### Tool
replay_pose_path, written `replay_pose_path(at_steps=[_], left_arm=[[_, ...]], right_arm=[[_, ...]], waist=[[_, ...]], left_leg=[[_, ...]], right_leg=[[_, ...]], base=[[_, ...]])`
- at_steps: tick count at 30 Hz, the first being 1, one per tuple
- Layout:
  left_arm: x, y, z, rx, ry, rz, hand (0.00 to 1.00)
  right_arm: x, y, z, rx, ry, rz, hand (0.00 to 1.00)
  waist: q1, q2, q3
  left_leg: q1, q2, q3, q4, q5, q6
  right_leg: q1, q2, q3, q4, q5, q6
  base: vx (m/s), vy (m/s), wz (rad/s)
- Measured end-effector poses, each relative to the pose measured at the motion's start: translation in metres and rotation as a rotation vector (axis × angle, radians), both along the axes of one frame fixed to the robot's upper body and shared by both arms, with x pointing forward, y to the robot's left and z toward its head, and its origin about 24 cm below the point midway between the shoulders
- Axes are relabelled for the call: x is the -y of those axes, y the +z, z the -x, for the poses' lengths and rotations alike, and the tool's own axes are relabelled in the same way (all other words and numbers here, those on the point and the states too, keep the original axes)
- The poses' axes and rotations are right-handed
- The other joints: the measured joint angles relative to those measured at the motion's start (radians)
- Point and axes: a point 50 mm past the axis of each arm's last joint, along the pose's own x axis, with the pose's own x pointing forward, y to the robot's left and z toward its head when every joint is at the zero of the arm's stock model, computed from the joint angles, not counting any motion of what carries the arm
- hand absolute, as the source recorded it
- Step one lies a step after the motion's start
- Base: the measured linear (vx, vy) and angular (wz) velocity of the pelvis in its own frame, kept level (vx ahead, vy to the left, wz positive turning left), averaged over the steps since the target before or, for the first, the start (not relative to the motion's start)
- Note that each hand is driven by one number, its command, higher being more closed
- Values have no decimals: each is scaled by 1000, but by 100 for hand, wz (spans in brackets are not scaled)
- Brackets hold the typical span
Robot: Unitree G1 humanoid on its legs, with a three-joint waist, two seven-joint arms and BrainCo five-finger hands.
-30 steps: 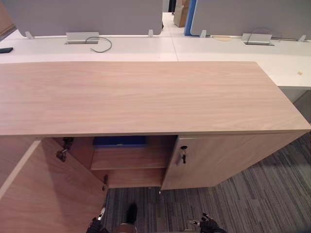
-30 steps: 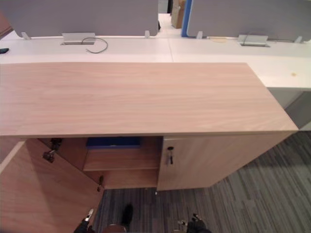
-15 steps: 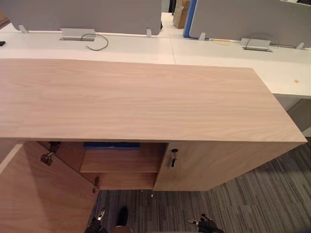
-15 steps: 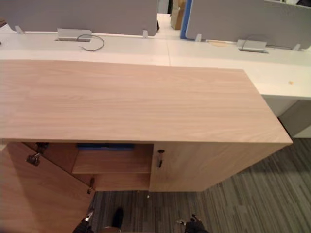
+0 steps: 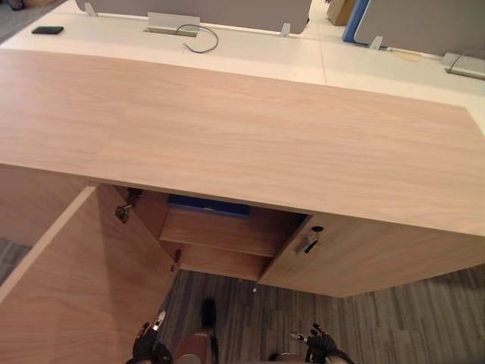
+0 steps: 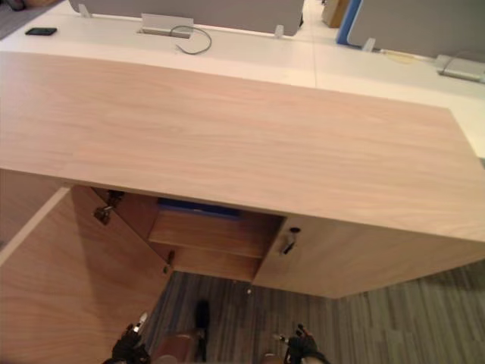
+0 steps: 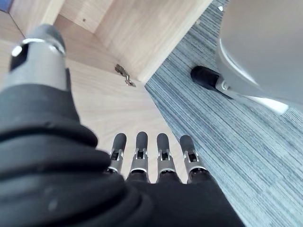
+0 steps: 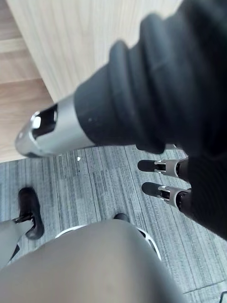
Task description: Walk over to the cabinet, pick up the folder, carry it to the office cabinet, place the folder inside the office cabinet, then close the office cabinet door
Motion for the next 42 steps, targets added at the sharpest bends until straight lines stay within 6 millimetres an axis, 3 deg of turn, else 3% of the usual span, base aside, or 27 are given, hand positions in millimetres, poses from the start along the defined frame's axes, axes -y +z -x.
replay_pose_path(at_steps=[7,10,13,14,15,16,19,21,23,24,25,27,30,32,36,42], left_arm=[[1,-1,0,-12,-16,-3,0],[1,-1,-1,-12,-31,-7,0],[-2,0,-2,-15,-51,-20,0],[-2,-1,1,-24,-67,-25,0],[-2,-1,2,-30,-76,-30,0],[-5,0,2,-32,-79,-37,0],[-9,-1,6,-56,-96,-50,0],[-11,-1,7,-54,-83,-51,0],[-15,1,10,-48,-56,-59,0],[-17,1,16,-54,-34,-60,0],[-20,0,22,-66,-8,-64,0],[-16,-2,30,-82,24,-55,0],[-10,-4,35,-94,29,-40,0],[-9,-4,36,-100,18,-41,0],[-9,-4,33,-113,-55,-56,0],[-8,-4,31,-119,-105,-67,0]], right_arm=[[-6,-2,7,-20,-7,-12,0],[-9,-3,9,-31,3,-18,0],[-10,-5,11,-48,11,-22,0],[-9,-4,8,-42,21,-16,0],[-6,-3,6,-41,38,1,0],[-5,-3,7,-43,38,3,0],[-3,-3,11,-35,20,8,0],[-2,-3,12,-34,18,9,0],[-3,-4,15,-45,19,3,0],[-6,-4,16,-50,20,-5,0],[-9,-5,17,-57,23,-15,0],[-7,-6,19,-66,26,-13,0],[6,-6,25,-82,6,13,0],[11,-7,30,-94,-19,13,0],[10,-7,30,-97,-13,12,0],[6,-7,27,-91,6,6,0]], waist=[[-3,-13,-25],[3,-34,-34],[9,-45,-43],[5,-31,-52],[6,-22,-53],[6,-19,-53],[2,-21,-66],[0,-22,-69],[14,-23,-74],[22,-29,-78],[27,-45,-87],[43,-33,-102],[35,2,-118],[31,4,-120],[26,4,-123],[12,7,-117]], left_leg=[[1,-15,-12,0,4,8],[9,-37,-11,1,-10,16],[26,-51,-1,1,-36,29],[33,-36,-2,2,-42,28],[46,0,-4,4,-49,33],[49,16,-3,12,-60,26],[59,69,-54,30,-88,13],[13,99,-99,120,-135,-5],[-88,130,-137,319,-238,-33],[-131,138,-147,409,-284,-51],[-159,136,-149,470,-316,-78],[-178,166,-151,523,-352,-116],[-159,225,-181,456,-326,-161],[-125,226,-205,383,-284,-176],[-71,206,-234,234,-180,-201],[10,189,-273,92,-100,-199]], right_leg=[[29,0,1,-34,-2,-12],[41,-21,0,-41,-1,-12],[41,-53,1,-5,12,11],[3,-52,3,89,15,11],[-66,-49,19,239,24,-13],[-102,-53,24,299,20,-42],[-175,-84,78,393,19,-45],[-181,-68,145,349,28,-30],[-167,-54,155,222,57,22],[-154,-51,139,141,102,68],[-154,-46,137,92,203,64],[-124,-29,109,46,129,92],[-131,37,71,30,103,64],[-124,48,56,31,94,50],[-97,35,14,17,89,49],[-36,30,-33,-3,82,49]], base=[[21,8,9],[73,15,4],[82,35,-15],[140,47,-21],[102,42,-20],[76,82,-15],[14,24,36],[-25,-122,64],[-39,-223,48],[11,-379,19],[17,-373,11],[0,-423,-13],[-15,-267,4],[51,-207,20],[126,-76,32],[24,-5,30]])
